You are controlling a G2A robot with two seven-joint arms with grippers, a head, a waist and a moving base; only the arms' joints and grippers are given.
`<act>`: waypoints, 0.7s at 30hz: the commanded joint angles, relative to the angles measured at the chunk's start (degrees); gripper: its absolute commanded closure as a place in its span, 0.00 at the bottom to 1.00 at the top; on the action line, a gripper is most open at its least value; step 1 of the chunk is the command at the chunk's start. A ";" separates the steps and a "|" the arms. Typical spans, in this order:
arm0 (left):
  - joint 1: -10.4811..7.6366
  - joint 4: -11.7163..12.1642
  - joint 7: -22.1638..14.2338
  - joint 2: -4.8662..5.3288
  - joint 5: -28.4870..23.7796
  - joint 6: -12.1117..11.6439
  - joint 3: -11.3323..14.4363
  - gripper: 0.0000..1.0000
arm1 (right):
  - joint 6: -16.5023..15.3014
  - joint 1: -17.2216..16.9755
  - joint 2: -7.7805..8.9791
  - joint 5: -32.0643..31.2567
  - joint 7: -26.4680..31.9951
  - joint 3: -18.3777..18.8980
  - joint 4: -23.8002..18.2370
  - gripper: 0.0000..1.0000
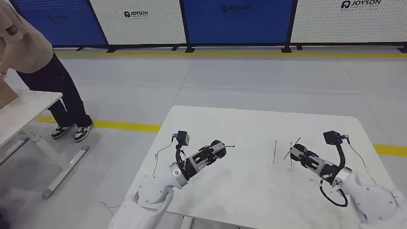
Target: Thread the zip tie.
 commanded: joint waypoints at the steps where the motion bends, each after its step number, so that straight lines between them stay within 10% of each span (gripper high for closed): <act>1: 0.00 0.00 0.00 0.00 0.00 0.00 0.00 1.00 | -0.01 0.00 0.00 0.05 0.01 0.00 0.00 1.00; 10: -0.09 -0.45 0.44 -0.02 0.17 0.04 0.19 1.00 | -0.01 0.00 0.00 0.05 0.01 0.00 0.00 1.00; 21: 4.85 -12.61 1.15 0.61 -0.47 -2.69 -2.41 1.00 | -0.01 0.00 0.00 0.05 0.01 0.00 0.00 1.00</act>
